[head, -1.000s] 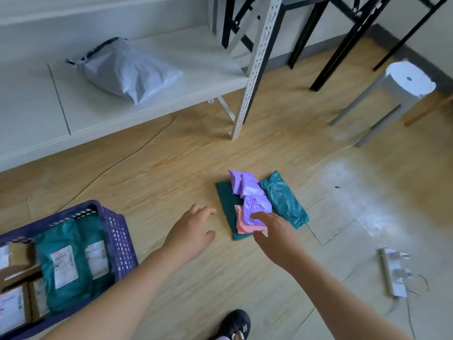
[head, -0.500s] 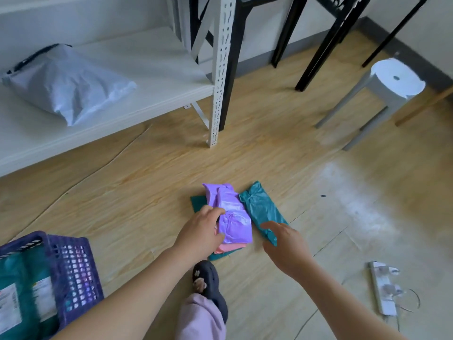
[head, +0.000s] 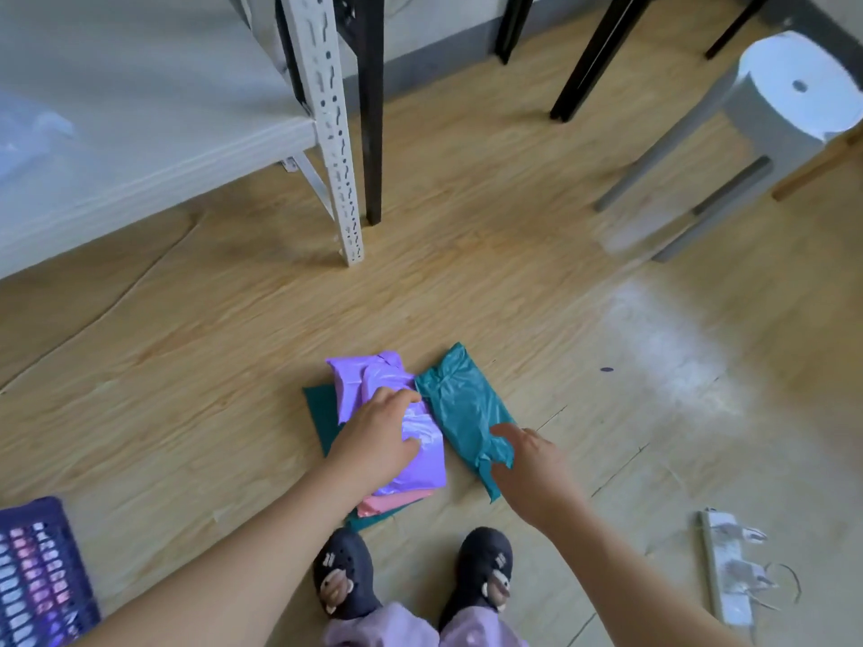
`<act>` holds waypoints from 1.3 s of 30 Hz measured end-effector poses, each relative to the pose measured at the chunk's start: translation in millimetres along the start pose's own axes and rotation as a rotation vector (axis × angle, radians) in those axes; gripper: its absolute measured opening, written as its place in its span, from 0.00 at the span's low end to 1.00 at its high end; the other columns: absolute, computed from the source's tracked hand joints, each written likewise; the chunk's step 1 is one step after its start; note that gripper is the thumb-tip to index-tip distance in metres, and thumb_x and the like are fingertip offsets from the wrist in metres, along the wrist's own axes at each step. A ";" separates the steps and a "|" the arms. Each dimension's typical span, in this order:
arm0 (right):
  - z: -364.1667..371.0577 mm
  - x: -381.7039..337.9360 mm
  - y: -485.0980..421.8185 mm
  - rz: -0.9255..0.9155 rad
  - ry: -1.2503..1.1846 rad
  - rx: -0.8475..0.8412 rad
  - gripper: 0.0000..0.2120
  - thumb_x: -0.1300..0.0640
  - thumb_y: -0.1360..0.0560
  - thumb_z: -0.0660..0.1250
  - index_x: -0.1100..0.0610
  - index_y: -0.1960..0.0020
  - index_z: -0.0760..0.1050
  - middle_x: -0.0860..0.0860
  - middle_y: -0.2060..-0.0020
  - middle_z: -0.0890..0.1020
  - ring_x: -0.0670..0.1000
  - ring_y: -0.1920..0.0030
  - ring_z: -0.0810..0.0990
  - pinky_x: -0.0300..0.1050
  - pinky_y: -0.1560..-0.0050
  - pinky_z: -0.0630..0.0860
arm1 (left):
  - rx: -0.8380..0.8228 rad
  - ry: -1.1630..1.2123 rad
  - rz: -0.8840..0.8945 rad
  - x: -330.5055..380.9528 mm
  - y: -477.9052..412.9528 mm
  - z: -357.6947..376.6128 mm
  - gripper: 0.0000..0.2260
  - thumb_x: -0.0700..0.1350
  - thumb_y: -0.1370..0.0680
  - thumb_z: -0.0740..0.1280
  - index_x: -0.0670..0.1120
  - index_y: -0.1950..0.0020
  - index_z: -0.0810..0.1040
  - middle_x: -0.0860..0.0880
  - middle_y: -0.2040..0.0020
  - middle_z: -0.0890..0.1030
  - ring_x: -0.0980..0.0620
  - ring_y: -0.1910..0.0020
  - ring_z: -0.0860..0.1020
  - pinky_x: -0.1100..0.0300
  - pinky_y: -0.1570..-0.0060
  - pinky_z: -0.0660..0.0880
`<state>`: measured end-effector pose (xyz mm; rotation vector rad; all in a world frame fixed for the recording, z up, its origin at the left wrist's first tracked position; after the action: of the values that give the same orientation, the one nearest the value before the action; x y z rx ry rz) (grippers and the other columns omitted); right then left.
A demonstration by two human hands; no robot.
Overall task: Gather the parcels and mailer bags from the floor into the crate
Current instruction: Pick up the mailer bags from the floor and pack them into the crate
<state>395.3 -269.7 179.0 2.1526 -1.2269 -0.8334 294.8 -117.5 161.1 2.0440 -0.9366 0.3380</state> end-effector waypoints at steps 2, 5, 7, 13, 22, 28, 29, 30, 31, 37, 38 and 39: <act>8.7 15.4 -20.4 0.012 0.003 -0.023 0.24 0.58 0.24 0.59 0.48 0.29 0.64 0.50 0.35 0.72 0.52 0.36 0.72 0.43 0.41 0.70 | -0.019 0.007 -0.017 -0.1 -17.9 18.4 0.23 0.45 0.24 0.65 0.50 0.29 0.65 0.49 0.33 0.67 0.48 0.36 0.71 0.58 0.42 0.68; 22.7 31.6 -51.0 0.014 -0.014 -0.047 0.24 0.58 0.24 0.60 0.49 0.29 0.63 0.51 0.35 0.72 0.52 0.36 0.72 0.42 0.41 0.70 | -0.020 0.012 -0.065 -9.9 -42.7 43.7 0.24 0.46 0.24 0.65 0.51 0.29 0.64 0.49 0.32 0.67 0.49 0.35 0.71 0.58 0.42 0.68; 35.3 44.6 -74.1 0.030 -0.037 -0.061 0.25 0.58 0.24 0.60 0.50 0.28 0.62 0.51 0.34 0.72 0.52 0.35 0.71 0.42 0.40 0.69 | -0.022 0.039 -0.117 -18.7 -62.0 65.9 0.24 0.46 0.24 0.65 0.51 0.29 0.64 0.49 0.33 0.67 0.49 0.36 0.71 0.58 0.42 0.68; 105.6 93.8 -165.2 0.051 0.014 -0.089 0.30 0.59 0.26 0.62 0.52 0.26 0.57 0.54 0.34 0.70 0.56 0.35 0.69 0.47 0.40 0.70 | -0.034 0.268 -0.291 -52.3 -142.9 152.8 0.26 0.44 0.24 0.67 0.47 0.28 0.62 0.44 0.32 0.67 0.45 0.34 0.70 0.55 0.37 0.69; 234.6 135.1 -292.6 0.064 0.295 -0.113 0.46 0.51 0.27 0.68 0.50 0.23 0.37 0.58 0.24 0.41 0.61 0.24 0.45 0.59 0.30 0.61 | 0.010 0.484 -0.444 -125.2 -254.4 243.5 0.25 0.38 0.24 0.64 0.45 0.28 0.63 0.43 0.33 0.71 0.45 0.37 0.72 0.53 0.40 0.71; 266.1 141.4 -333.9 0.052 0.362 0.040 0.46 0.51 0.28 0.66 0.51 0.23 0.37 0.61 0.26 0.50 0.59 0.28 0.58 0.51 0.37 0.68 | 0.012 0.524 -0.446 -151.3 -280.6 265.3 0.24 0.37 0.25 0.63 0.47 0.29 0.65 0.46 0.32 0.70 0.47 0.35 0.71 0.50 0.37 0.71; 262.6 141.6 -334.8 0.039 0.347 0.078 0.42 0.55 0.27 0.65 0.52 0.23 0.41 0.59 0.28 0.55 0.58 0.32 0.63 0.48 0.40 0.71 | 0.004 0.522 -0.445 -151.7 -279.2 265.2 0.24 0.37 0.25 0.63 0.47 0.29 0.65 0.46 0.33 0.71 0.47 0.36 0.72 0.50 0.38 0.72; 257.1 140.0 -334.2 0.030 0.319 0.096 0.37 0.57 0.27 0.63 0.53 0.24 0.46 0.57 0.31 0.61 0.57 0.35 0.67 0.47 0.42 0.72 | 0.003 0.517 -0.450 -152.9 -276.9 262.7 0.24 0.37 0.25 0.63 0.47 0.29 0.65 0.45 0.34 0.72 0.47 0.38 0.73 0.51 0.40 0.73; 249.2 137.6 -332.9 0.028 0.272 0.109 0.32 0.59 0.27 0.61 0.54 0.26 0.52 0.56 0.34 0.66 0.57 0.38 0.71 0.47 0.45 0.73 | 0.005 0.504 -0.453 -152.9 -273.1 257.3 0.24 0.38 0.25 0.63 0.47 0.29 0.65 0.45 0.35 0.72 0.46 0.39 0.74 0.51 0.41 0.74; 179.9 130.9 -304.7 0.154 -0.149 0.086 0.05 0.59 0.26 0.61 0.57 0.51 0.71 0.56 0.58 0.78 0.59 0.58 0.76 0.45 0.61 0.68 | 0.019 0.507 -0.475 -136.7 -230.6 216.6 0.22 0.39 0.23 0.62 0.47 0.29 0.65 0.47 0.32 0.70 0.50 0.38 0.73 0.61 0.47 0.70; 163.8 128.2 -295.2 0.172 -0.205 0.081 0.03 0.63 0.28 0.60 0.57 0.58 0.70 0.56 0.61 0.76 0.57 0.61 0.73 0.43 0.64 0.67 | 0.020 0.509 -0.471 -129.4 -220.9 205.3 0.22 0.39 0.23 0.62 0.47 0.29 0.65 0.47 0.32 0.70 0.50 0.38 0.72 0.62 0.47 0.69; 146.0 123.9 -284.0 0.171 -0.234 0.091 0.06 0.65 0.30 0.59 0.56 0.63 0.67 0.56 0.63 0.75 0.56 0.64 0.72 0.43 0.67 0.66 | 0.024 0.508 -0.466 -119.9 -208.9 190.6 0.21 0.39 0.23 0.62 0.47 0.29 0.66 0.47 0.32 0.70 0.50 0.38 0.73 0.61 0.45 0.70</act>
<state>497.9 -269.8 -147.8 2.0269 -1.5701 -0.9924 345.9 -131.3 -141.5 1.9846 -0.1425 0.5744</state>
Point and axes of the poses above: each hand's wrist, its own y-axis away from the middle knuckle, its own z-axis out of the palm, x = y × z, the point moved 5 cm from there along -y, towards the middle knuckle
